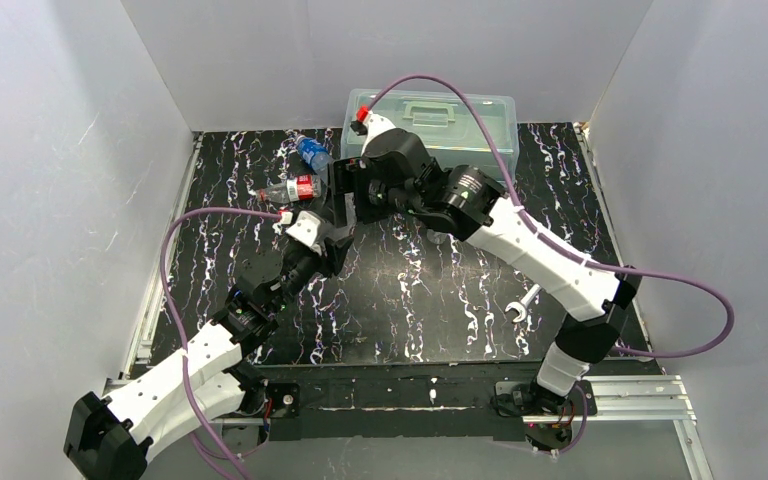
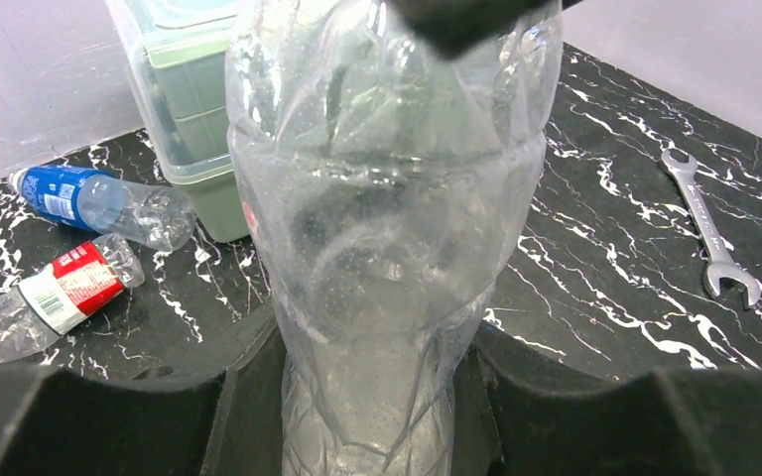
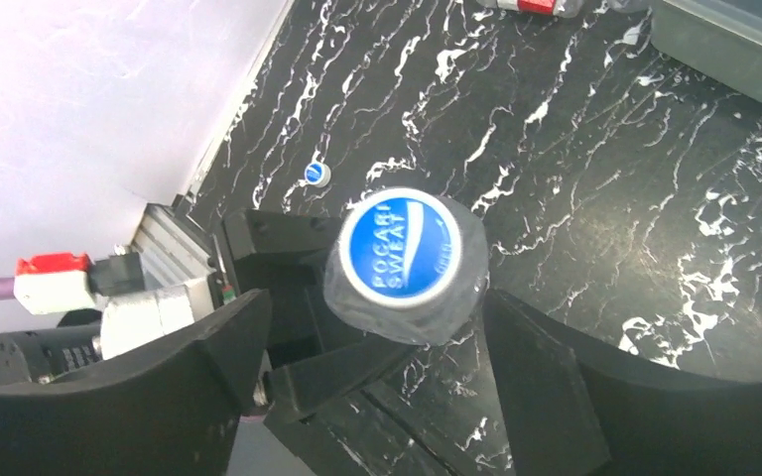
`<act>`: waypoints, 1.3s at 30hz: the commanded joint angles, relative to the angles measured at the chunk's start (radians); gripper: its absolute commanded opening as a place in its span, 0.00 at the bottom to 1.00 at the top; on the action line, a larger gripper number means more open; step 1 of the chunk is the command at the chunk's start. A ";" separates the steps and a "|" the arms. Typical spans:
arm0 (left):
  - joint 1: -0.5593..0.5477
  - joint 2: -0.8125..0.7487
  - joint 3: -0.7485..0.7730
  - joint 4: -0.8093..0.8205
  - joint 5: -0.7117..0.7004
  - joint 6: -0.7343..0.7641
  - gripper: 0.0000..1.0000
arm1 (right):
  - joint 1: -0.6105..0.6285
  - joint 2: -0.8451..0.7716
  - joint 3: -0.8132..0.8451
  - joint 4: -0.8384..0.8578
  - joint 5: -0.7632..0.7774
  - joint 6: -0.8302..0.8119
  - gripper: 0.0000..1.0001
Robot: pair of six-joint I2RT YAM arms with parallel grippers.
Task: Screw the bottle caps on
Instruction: Screw the bottle cap onto the plastic bottle.
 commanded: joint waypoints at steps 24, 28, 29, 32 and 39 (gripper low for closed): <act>0.044 -0.130 0.096 -0.232 0.673 -0.137 0.00 | -0.347 -0.315 -0.175 0.211 -0.865 -0.442 0.98; 0.087 -0.144 0.104 -0.269 0.775 -0.155 0.00 | -0.353 -0.304 -0.198 0.268 -1.028 -0.411 0.98; 0.105 -0.146 0.106 -0.272 0.803 -0.164 0.00 | -0.353 -0.299 -0.204 0.276 -1.057 -0.404 0.97; 0.142 -0.151 0.107 -0.272 0.876 -0.181 0.00 | -0.350 -0.301 -0.247 0.324 -1.115 -0.377 0.95; 0.170 -0.147 0.117 -0.272 0.941 -0.195 0.00 | -0.323 -0.292 -0.279 0.305 -1.070 -0.407 0.88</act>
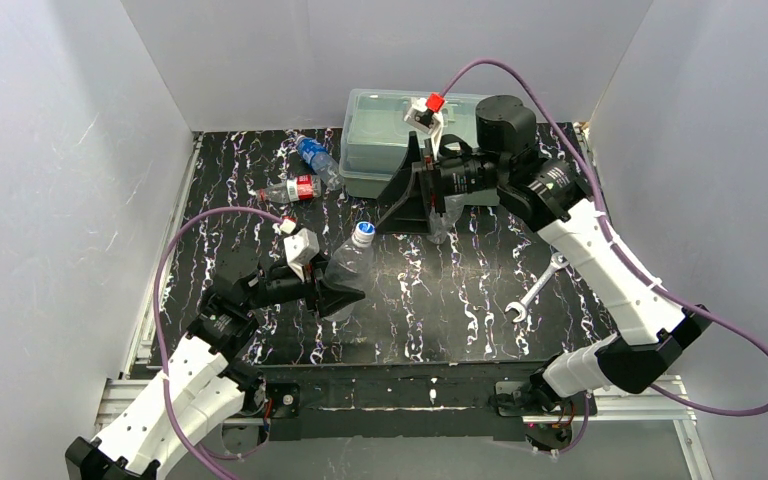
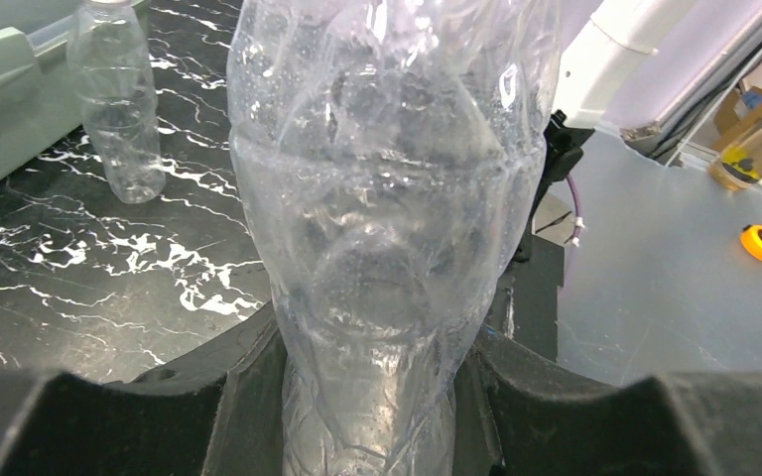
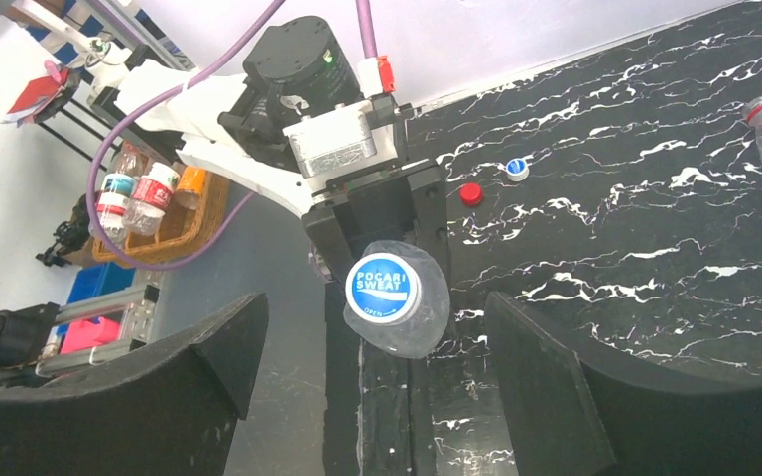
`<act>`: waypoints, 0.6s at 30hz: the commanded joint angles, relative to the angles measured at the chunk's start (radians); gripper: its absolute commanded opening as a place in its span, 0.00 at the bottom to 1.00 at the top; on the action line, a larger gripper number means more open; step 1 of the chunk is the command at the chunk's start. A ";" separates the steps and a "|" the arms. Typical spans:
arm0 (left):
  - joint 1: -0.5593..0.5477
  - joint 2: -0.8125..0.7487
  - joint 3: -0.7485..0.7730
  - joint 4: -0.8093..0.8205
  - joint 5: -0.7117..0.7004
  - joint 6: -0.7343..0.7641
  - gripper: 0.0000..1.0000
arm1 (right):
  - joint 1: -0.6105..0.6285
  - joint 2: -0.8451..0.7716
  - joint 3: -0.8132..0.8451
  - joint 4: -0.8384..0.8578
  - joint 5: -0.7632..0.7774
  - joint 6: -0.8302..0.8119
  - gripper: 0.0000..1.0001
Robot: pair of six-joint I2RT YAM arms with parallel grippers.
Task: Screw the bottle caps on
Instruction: Screw the bottle cap onto the plastic bottle.
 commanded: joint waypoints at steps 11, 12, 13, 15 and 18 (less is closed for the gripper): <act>0.010 -0.007 0.049 0.000 0.099 -0.018 0.00 | 0.058 0.024 0.001 0.034 0.034 -0.038 0.79; 0.011 -0.009 0.048 0.000 0.099 -0.019 0.00 | 0.059 0.026 0.001 0.035 0.031 -0.036 0.78; 0.011 -0.010 0.048 0.000 0.099 -0.019 0.00 | 0.060 0.028 -0.002 0.036 0.023 -0.035 0.77; 0.011 -0.012 0.049 0.000 0.100 -0.020 0.00 | 0.063 0.031 -0.003 0.032 0.021 -0.037 0.75; 0.012 -0.016 0.048 -0.001 0.100 -0.023 0.00 | 0.067 0.033 -0.016 0.030 0.015 -0.041 0.73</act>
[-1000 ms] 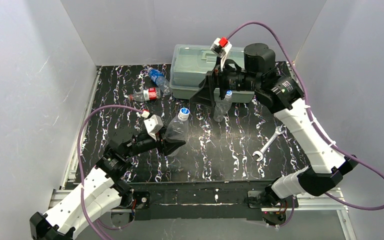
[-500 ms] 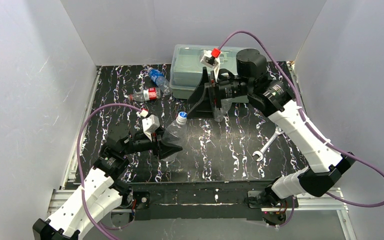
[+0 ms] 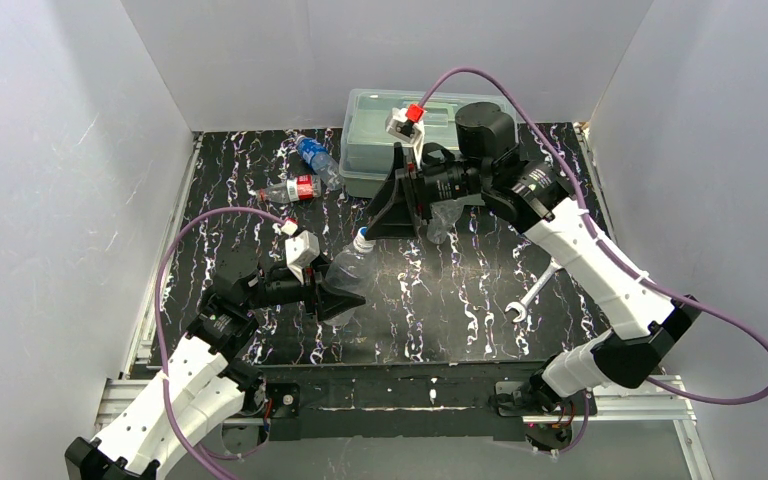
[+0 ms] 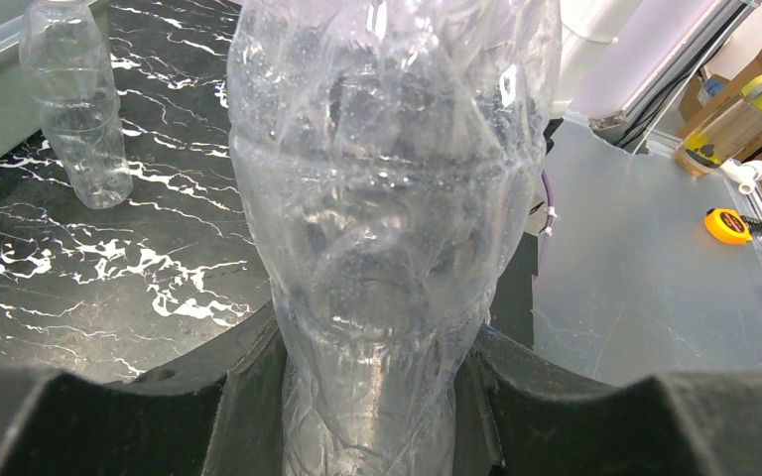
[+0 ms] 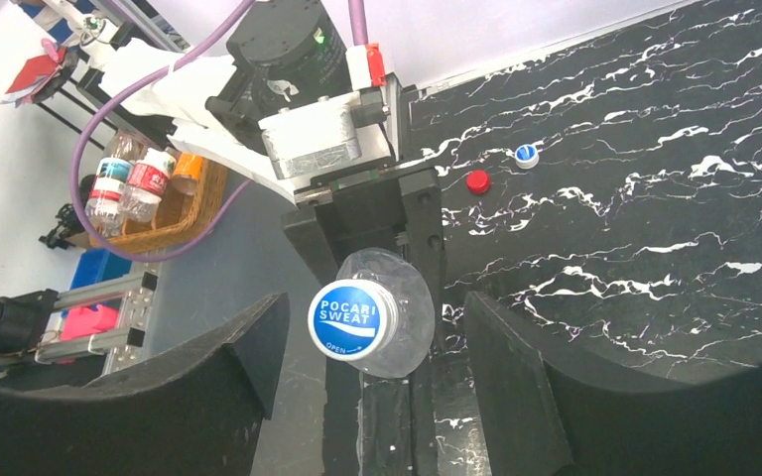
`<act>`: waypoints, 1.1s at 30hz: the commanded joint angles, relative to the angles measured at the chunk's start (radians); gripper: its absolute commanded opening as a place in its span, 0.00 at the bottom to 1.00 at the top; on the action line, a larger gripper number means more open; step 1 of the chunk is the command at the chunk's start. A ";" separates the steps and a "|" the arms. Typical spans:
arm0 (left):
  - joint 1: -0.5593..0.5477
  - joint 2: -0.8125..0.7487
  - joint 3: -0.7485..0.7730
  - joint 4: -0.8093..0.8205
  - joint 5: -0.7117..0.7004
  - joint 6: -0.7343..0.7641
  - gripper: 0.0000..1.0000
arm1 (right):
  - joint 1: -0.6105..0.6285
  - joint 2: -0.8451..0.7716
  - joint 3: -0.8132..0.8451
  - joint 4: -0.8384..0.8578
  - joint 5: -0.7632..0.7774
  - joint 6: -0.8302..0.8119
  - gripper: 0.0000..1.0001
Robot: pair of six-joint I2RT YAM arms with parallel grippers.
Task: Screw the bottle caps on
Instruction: Screw the bottle cap onto the plastic bottle.
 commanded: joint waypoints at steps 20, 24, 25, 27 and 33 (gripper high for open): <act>0.009 -0.015 0.040 0.004 0.015 -0.008 0.00 | 0.038 0.006 -0.025 0.026 -0.027 -0.018 0.50; 0.009 -0.012 0.044 0.003 0.002 -0.009 0.00 | 0.039 0.003 -0.031 0.031 -0.028 -0.013 0.44; 0.009 -0.011 0.045 0.004 -0.003 -0.010 0.00 | 0.040 0.002 -0.033 0.031 -0.028 -0.012 0.43; 0.009 -0.007 0.051 0.004 -0.013 -0.012 0.00 | 0.043 -0.001 -0.038 0.033 -0.024 -0.012 0.40; 0.009 0.008 0.063 0.020 -0.052 -0.036 0.00 | 0.066 -0.017 -0.071 0.057 0.021 -0.001 0.33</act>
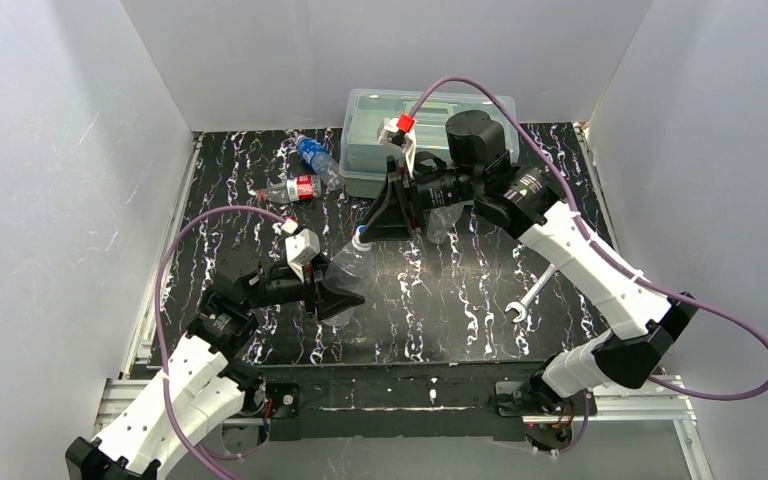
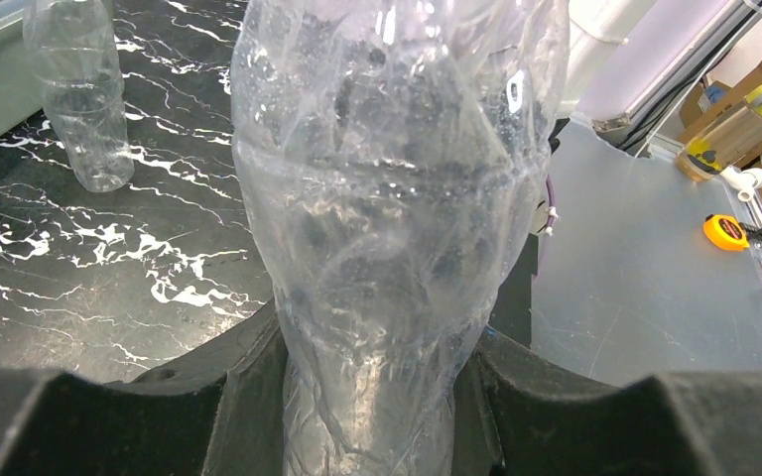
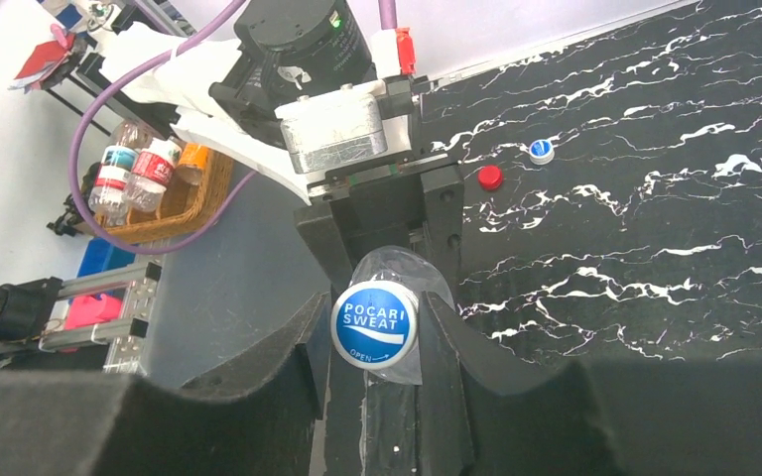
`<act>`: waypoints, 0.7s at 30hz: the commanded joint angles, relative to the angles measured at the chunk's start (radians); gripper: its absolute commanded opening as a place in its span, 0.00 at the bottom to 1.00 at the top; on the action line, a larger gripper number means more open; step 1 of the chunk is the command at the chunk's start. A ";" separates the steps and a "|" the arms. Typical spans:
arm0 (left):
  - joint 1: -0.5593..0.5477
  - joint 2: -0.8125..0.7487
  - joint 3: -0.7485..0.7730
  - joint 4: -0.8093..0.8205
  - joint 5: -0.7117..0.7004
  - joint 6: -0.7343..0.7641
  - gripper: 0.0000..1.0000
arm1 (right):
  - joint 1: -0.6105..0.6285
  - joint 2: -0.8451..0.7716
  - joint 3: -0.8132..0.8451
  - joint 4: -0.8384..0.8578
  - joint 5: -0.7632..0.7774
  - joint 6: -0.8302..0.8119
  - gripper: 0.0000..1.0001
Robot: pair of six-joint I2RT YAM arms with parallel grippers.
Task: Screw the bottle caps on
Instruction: Screw the bottle cap onto the plastic bottle.
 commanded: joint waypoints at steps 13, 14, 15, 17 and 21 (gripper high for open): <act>0.005 0.020 0.077 0.106 -0.071 -0.103 0.00 | 0.110 -0.025 -0.044 -0.012 0.191 -0.046 0.22; 0.005 0.021 0.080 0.108 -0.081 -0.105 0.00 | 0.117 -0.025 -0.044 -0.016 0.206 -0.049 0.21; 0.005 0.022 0.081 0.107 -0.091 -0.106 0.00 | 0.122 -0.025 -0.043 -0.021 0.221 -0.051 0.20; 0.005 0.025 0.089 0.106 -0.113 -0.107 0.00 | 0.133 -0.021 -0.039 -0.034 0.248 -0.056 0.19; 0.005 0.037 0.104 0.104 -0.162 -0.103 0.00 | 0.154 -0.014 -0.031 -0.058 0.314 -0.055 0.14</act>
